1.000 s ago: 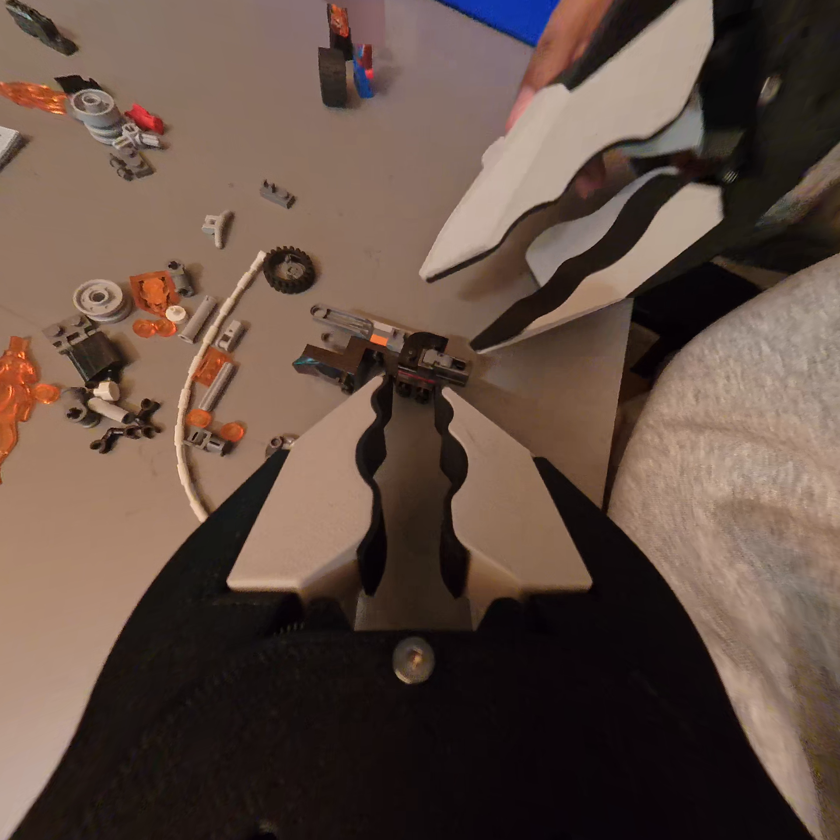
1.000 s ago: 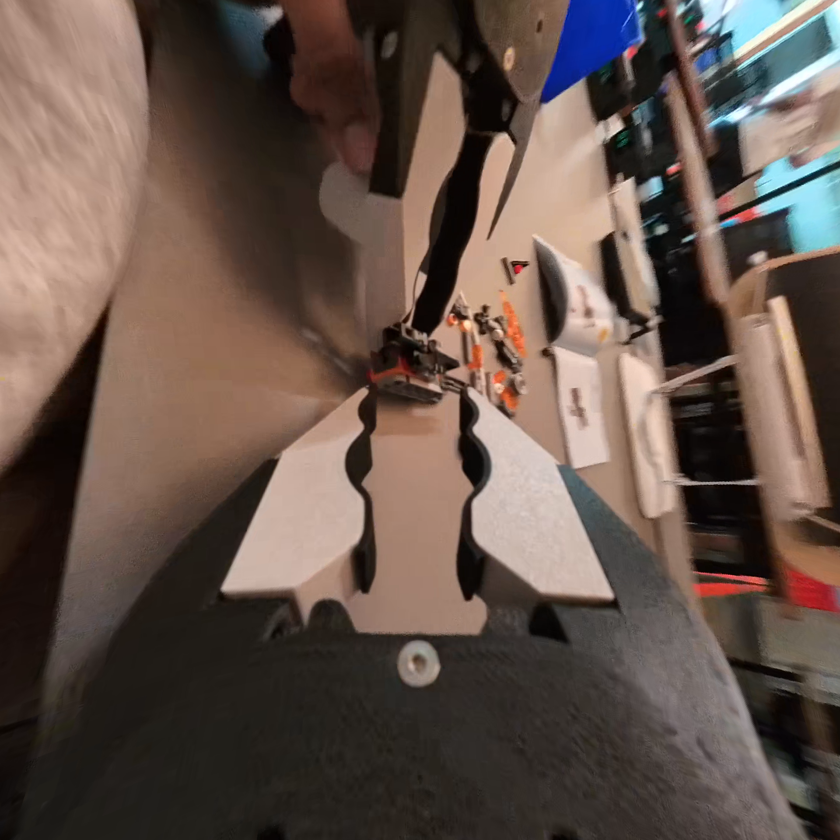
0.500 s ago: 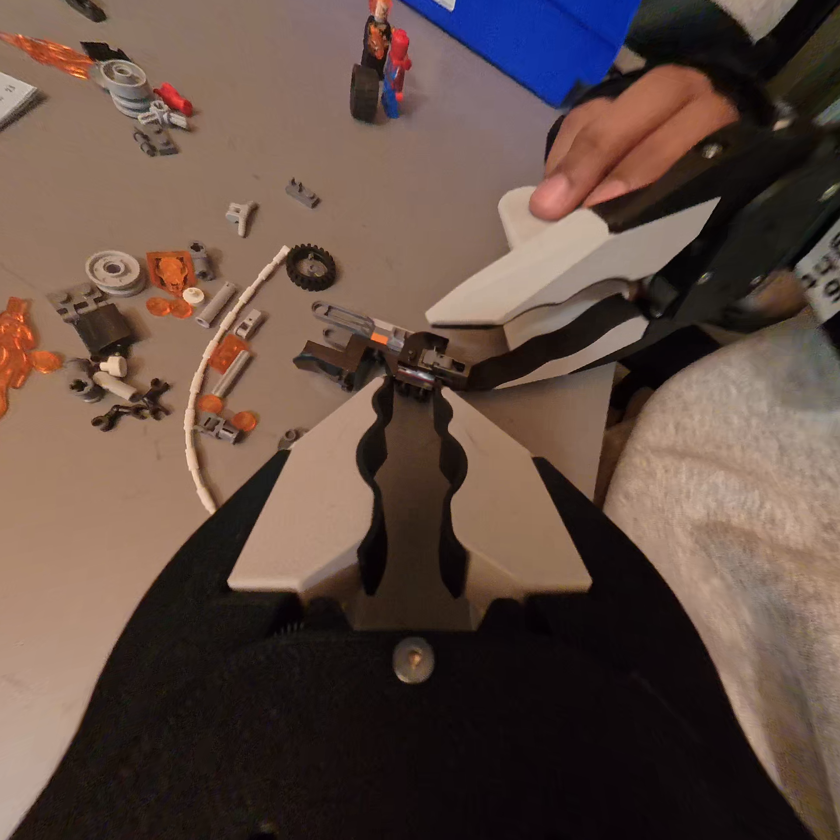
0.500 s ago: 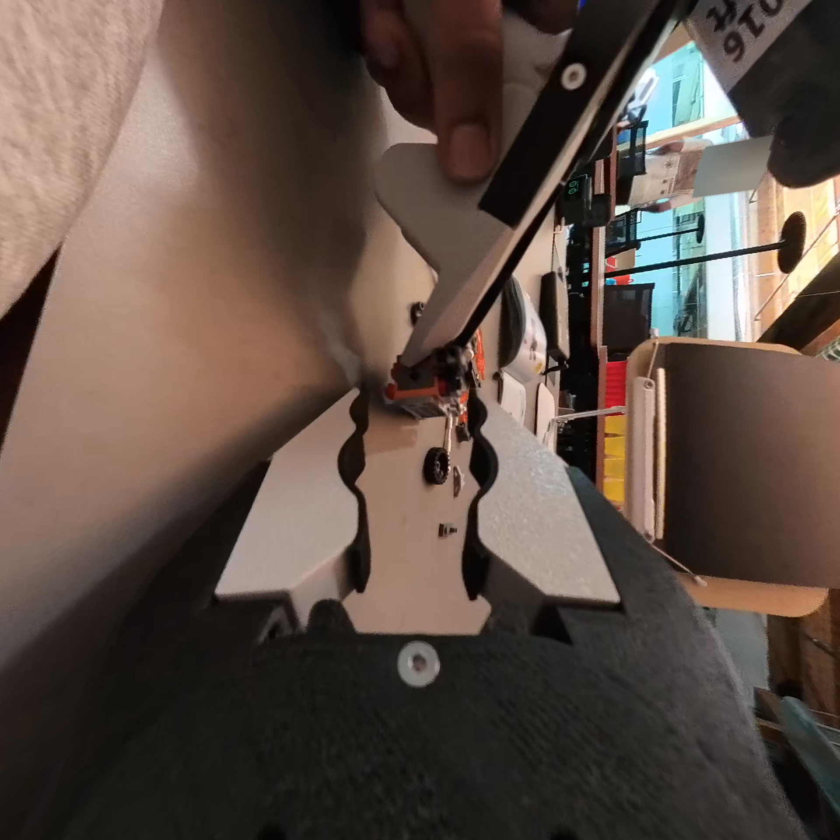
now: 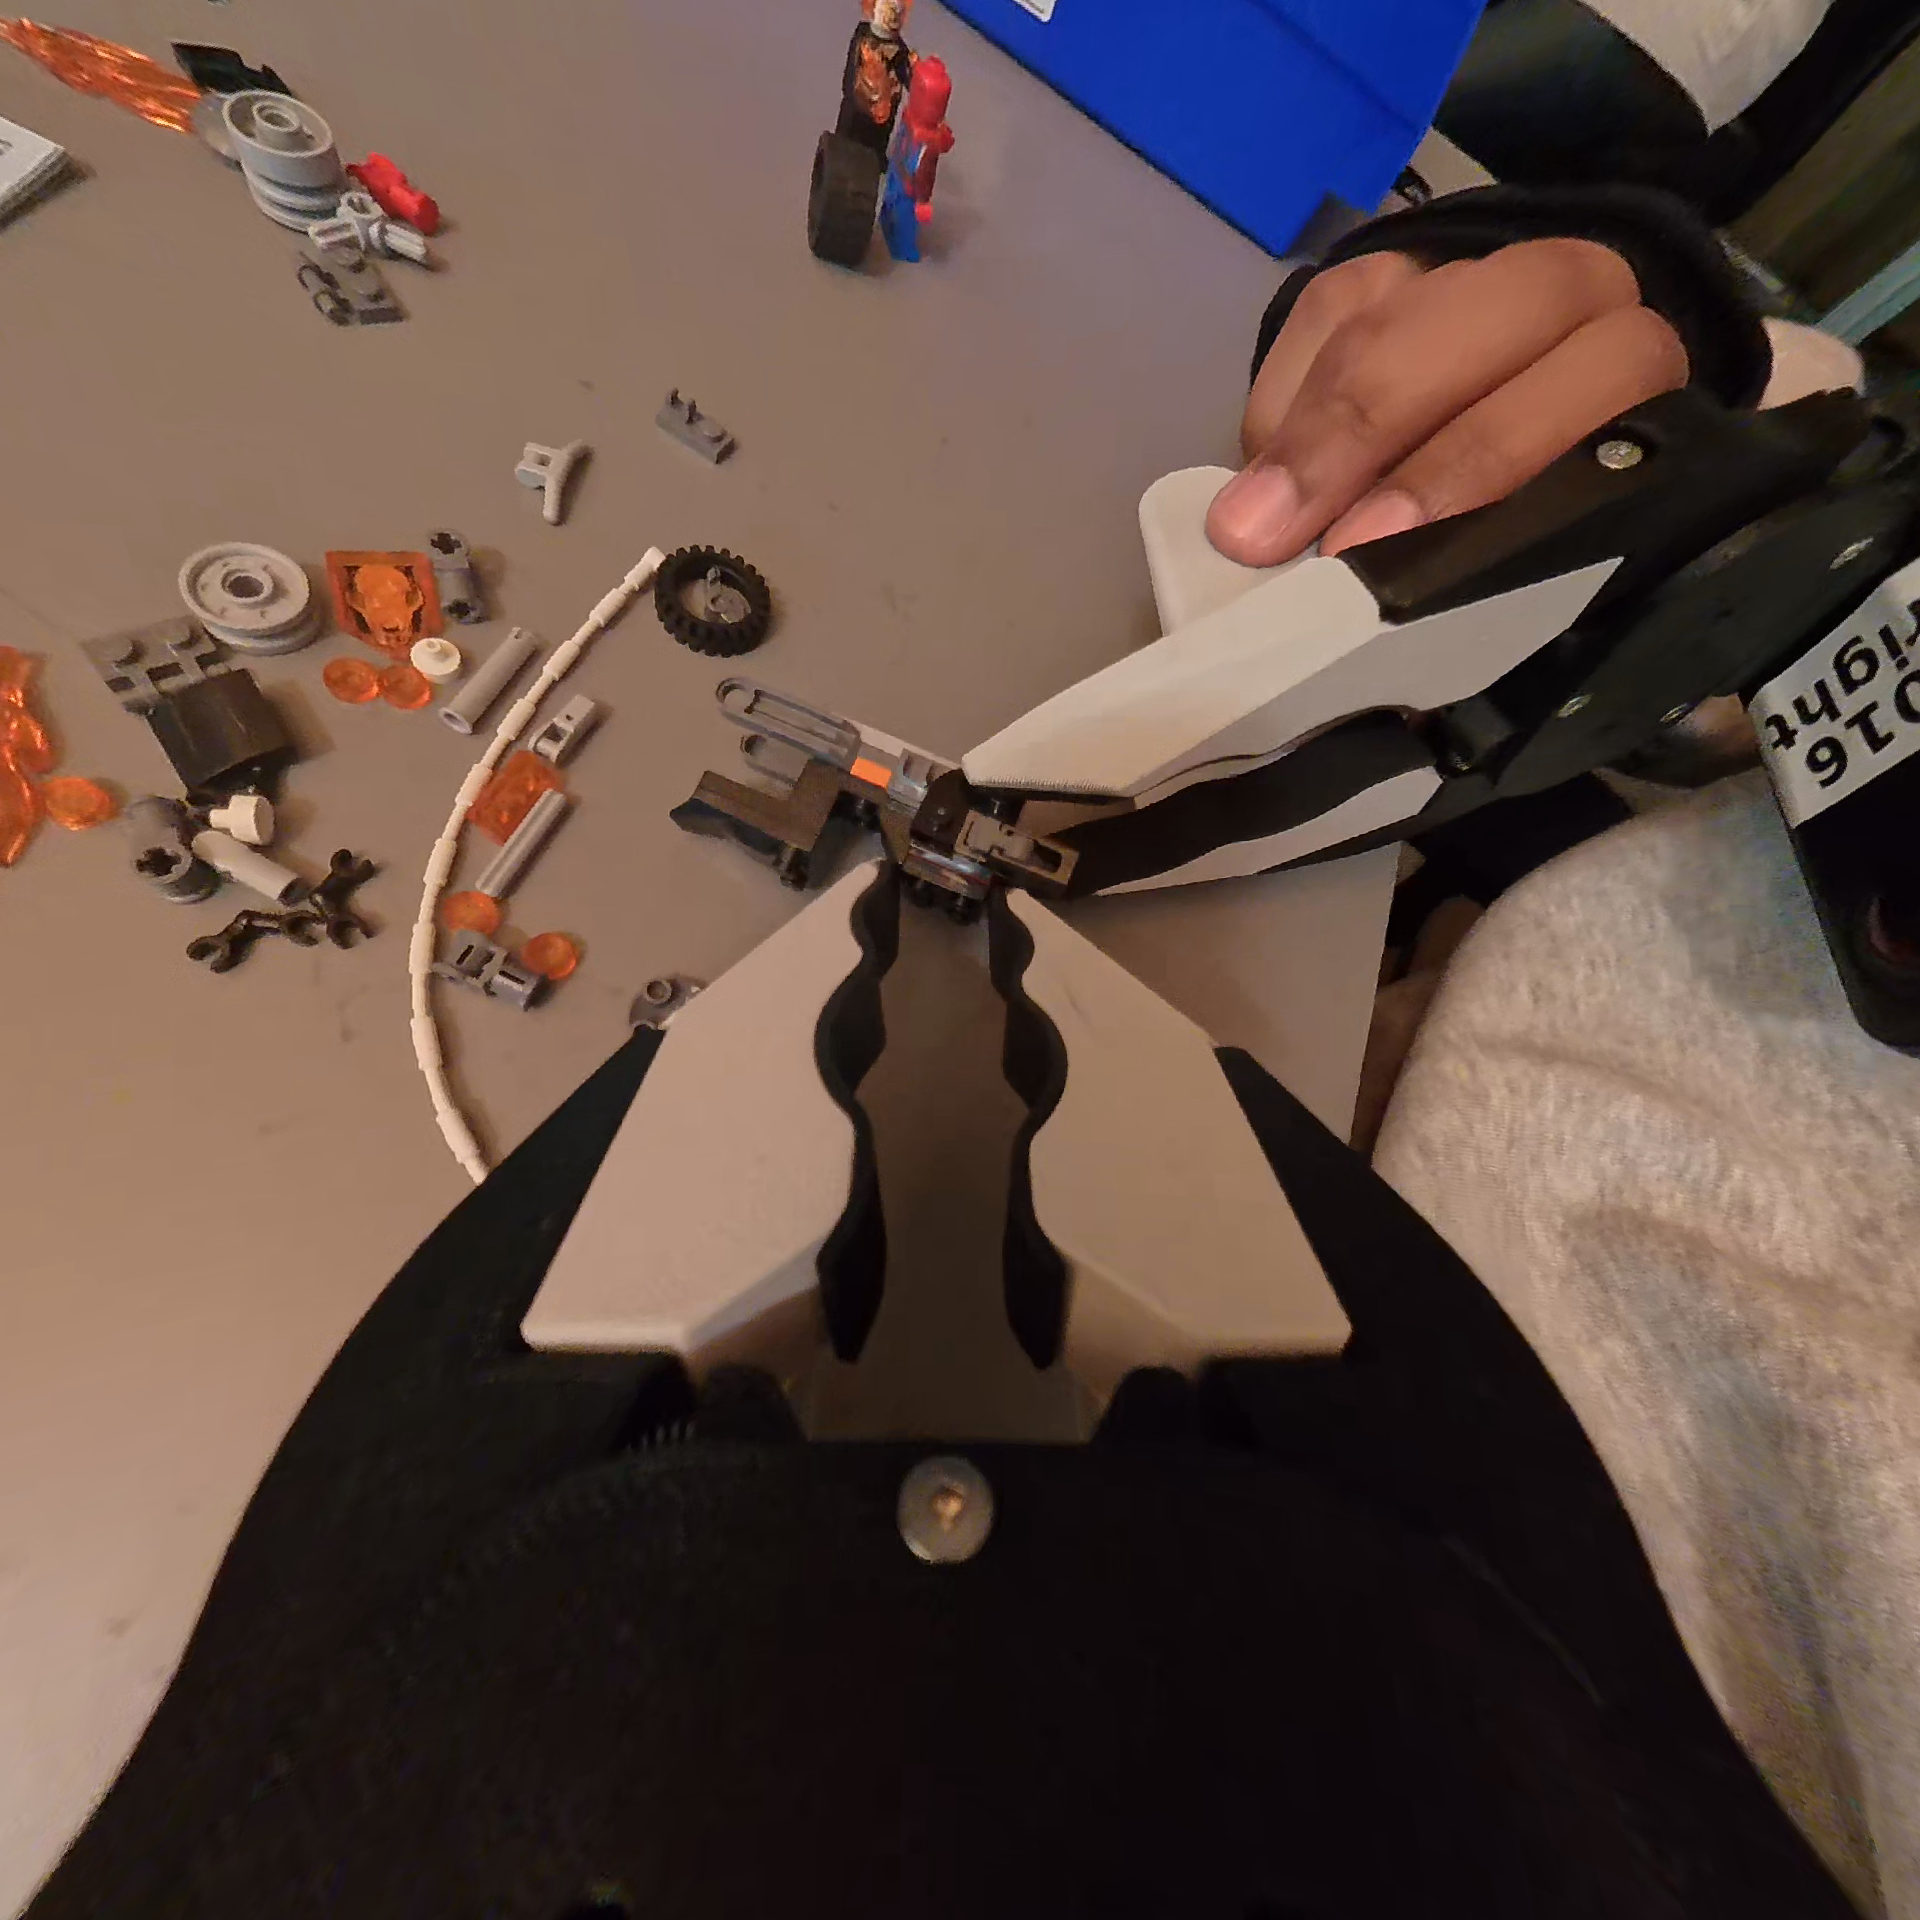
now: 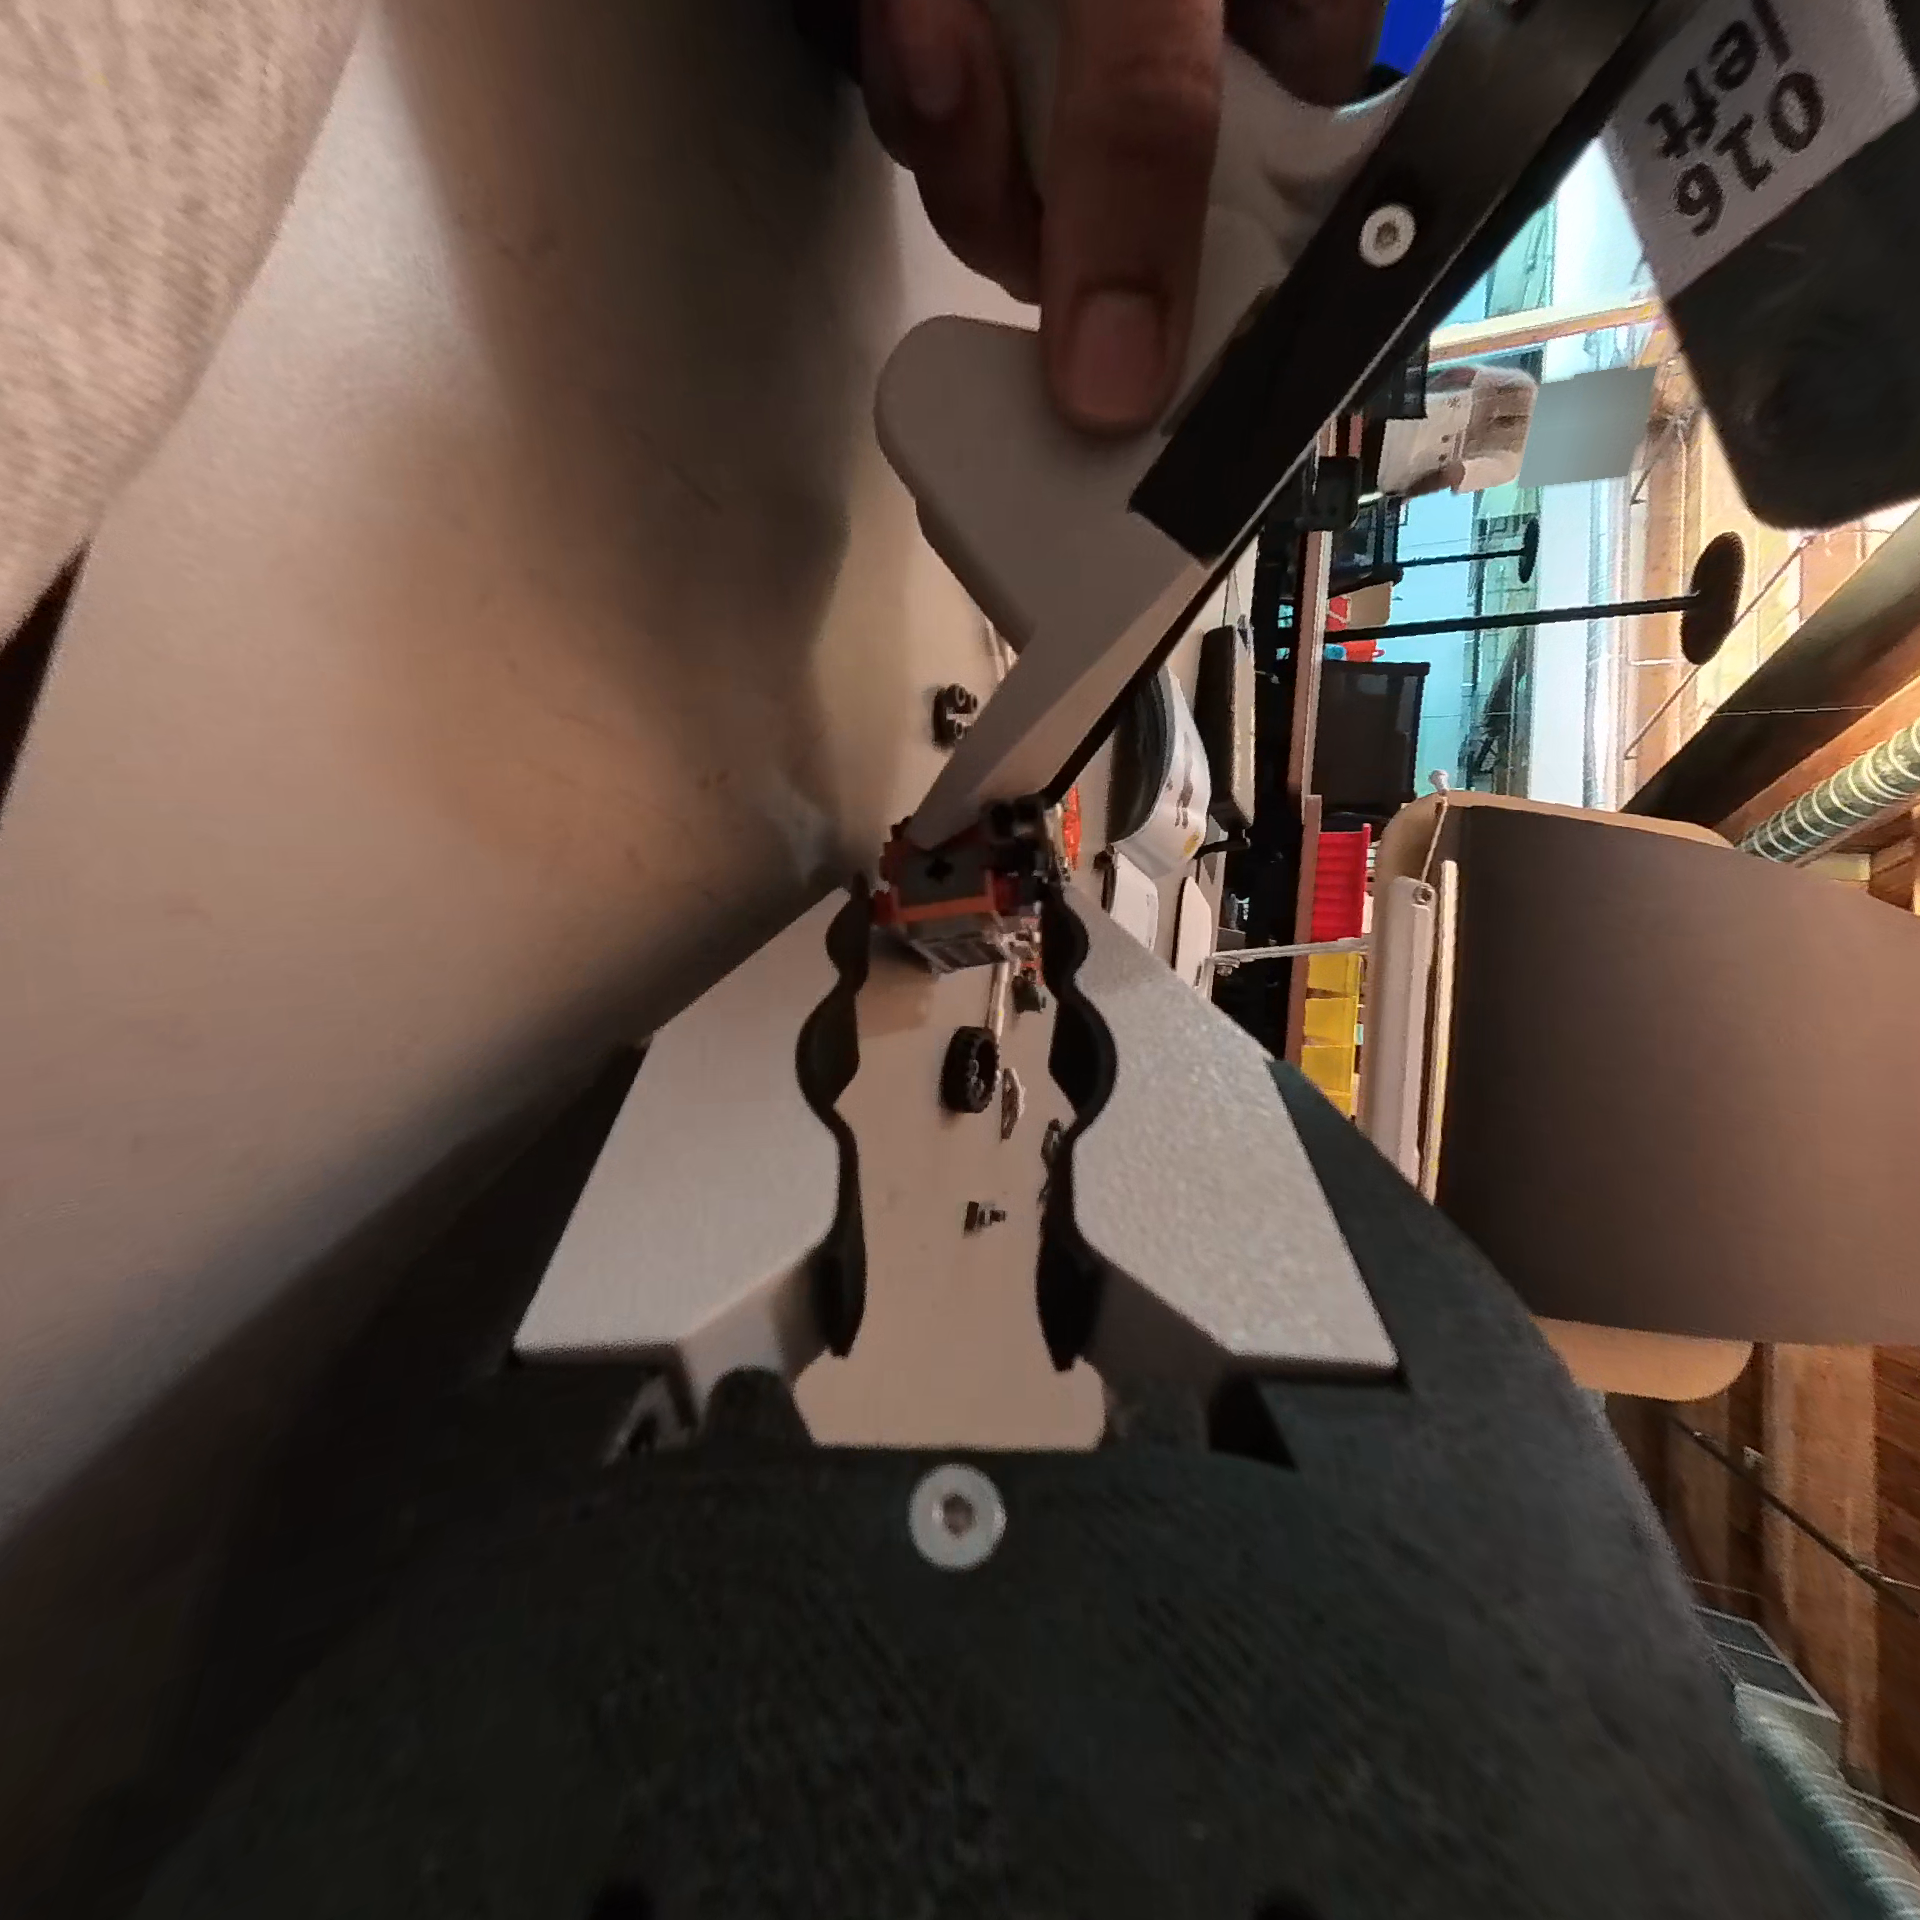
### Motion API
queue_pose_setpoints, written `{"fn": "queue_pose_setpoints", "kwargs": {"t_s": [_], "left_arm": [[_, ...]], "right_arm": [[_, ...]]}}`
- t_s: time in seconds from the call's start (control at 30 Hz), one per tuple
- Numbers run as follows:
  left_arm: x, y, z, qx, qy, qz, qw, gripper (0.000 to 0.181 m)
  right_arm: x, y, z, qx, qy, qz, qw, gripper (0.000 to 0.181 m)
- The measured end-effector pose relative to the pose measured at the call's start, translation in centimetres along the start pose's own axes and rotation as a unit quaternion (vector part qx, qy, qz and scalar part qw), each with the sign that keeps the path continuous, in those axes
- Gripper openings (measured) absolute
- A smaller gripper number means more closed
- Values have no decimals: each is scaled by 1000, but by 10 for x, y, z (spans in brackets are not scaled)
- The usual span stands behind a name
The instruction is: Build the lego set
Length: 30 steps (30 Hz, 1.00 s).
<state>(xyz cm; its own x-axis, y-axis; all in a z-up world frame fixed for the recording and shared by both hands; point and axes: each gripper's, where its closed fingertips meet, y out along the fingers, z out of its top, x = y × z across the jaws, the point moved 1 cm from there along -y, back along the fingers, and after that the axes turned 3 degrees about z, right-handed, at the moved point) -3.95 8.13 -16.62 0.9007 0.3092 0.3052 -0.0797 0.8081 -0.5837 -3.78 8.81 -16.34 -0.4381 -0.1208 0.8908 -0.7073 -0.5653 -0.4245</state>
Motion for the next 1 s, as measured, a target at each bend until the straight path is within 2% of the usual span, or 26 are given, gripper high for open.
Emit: {"fn": "queue_pose_setpoints", "kwargs": {"t_s": [0.3,0.47,0.67,0.73,0.83,1.0], "left_arm": [[0,2,-1,-6,12,11,1000,14],[3,-5,9,36,7,-8,999,16],[14,-17,25,105,3,-56,993,34],[15,-22,30,129,18,-54,990,38],[15,-28,35,155,46,-39,986,47],[24,-34,43,189,91,-39,977,61]], "right_arm": [[-2,-1,-1,-9,-23,-1,1000,32],[10,-7,-3,7,39,-21,999,32],[29,-17,-9,43,142,-40,988,32],[37,-23,-11,74,204,-37,975,32],[47,-31,-13,133,306,-16,943,32],[51,-44,-10,244,450,73,856,32]]}}
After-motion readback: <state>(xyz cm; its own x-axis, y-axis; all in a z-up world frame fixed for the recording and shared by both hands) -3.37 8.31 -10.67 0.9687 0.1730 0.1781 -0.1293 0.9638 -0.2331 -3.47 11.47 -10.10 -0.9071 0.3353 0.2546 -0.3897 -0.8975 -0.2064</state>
